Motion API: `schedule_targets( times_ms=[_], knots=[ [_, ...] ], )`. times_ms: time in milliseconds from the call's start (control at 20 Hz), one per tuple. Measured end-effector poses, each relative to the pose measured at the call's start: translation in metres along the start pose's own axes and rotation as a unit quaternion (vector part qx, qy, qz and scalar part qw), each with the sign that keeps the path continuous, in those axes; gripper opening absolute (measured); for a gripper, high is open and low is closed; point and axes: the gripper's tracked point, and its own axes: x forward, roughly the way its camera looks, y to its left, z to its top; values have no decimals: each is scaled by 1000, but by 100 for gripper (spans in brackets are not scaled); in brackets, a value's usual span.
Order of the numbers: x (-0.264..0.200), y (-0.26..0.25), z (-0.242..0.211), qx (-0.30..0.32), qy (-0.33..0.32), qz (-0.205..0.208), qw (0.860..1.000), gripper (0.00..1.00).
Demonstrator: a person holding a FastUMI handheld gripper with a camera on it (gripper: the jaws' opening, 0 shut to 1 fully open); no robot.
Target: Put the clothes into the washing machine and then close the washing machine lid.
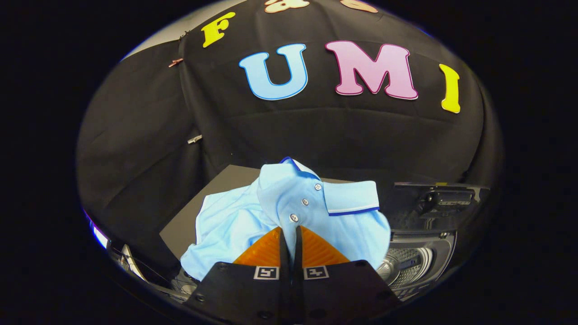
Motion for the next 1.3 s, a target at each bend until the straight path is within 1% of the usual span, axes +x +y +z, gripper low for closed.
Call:
schedule_targets(
  times_ms=[150, 300, 350, 600, 800, 950, 1200, 1300],
  knots=[
    [-20, -45, -4, 2, 2, 4, 1000, 5],
    [-39, -88, -17, 42, 23, 5, 999, 5],
    [-45, -104, -18, 51, 21, 1, 998, 5],
    [-68, -185, -29, 102, 10, -54, 993, 5],
    [-76, -245, -46, 121, 12, -114, 986, 5],
    [-76, -272, -57, 140, 24, -133, 981, 5],
    [-78, -318, -62, 140, 25, -171, 975, 5],
    [-75, -328, -64, 143, 29, -178, 973, 5]
  ],
)
